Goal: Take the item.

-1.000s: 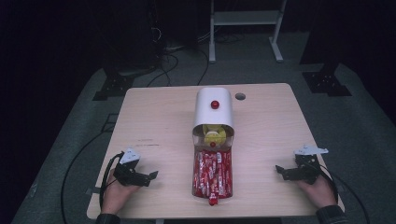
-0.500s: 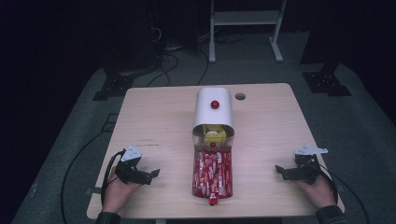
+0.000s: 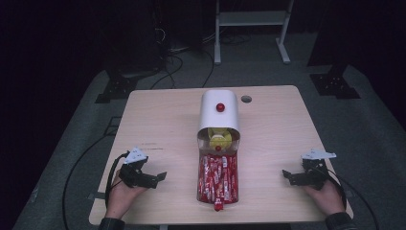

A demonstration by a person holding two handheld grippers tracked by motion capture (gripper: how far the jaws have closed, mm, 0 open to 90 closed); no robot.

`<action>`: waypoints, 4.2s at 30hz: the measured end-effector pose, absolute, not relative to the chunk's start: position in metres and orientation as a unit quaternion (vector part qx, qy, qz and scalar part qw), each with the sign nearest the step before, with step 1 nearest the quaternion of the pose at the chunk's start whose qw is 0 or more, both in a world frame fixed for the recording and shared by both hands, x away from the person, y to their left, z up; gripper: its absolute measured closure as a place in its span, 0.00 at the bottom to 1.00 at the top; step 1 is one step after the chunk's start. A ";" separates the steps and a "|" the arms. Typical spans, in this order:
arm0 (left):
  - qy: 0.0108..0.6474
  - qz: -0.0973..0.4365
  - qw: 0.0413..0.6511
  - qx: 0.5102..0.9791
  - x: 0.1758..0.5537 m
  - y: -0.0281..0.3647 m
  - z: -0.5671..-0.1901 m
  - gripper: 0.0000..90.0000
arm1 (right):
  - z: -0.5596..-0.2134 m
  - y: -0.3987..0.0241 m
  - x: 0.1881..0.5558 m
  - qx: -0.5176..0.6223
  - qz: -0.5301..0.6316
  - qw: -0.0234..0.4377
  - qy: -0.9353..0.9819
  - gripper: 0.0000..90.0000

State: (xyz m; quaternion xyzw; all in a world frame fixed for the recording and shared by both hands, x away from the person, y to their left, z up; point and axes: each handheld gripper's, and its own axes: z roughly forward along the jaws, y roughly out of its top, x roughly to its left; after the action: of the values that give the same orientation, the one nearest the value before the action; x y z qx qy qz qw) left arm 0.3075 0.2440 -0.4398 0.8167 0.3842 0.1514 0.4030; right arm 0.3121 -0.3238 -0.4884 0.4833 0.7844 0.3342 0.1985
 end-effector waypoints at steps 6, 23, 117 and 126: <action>0.380 0.152 0.403 0.819 0.305 0.238 -0.436 0.00 | -0.488 -0.324 0.312 0.483 0.334 0.198 0.785 0.01; 0.371 0.148 0.414 0.818 0.300 0.224 -0.423 0.00 | -0.488 -0.324 0.313 0.482 0.334 0.198 0.785 0.01; 0.289 0.100 0.432 0.848 0.288 0.107 -0.408 0.18 | -0.488 -0.323 0.313 0.481 0.334 0.197 0.786 0.02; 0.288 0.101 0.433 0.849 0.289 0.102 -0.410 0.28 | -0.488 -0.323 0.313 0.481 0.334 0.197 0.786 0.02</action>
State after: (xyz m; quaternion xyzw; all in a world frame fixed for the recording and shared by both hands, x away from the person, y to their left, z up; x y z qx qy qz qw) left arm 0.2892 0.1019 -0.4104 0.8485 0.2877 0.1008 0.4325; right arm 0.3130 -0.3231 -0.4883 0.4814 0.7859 0.3342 0.1973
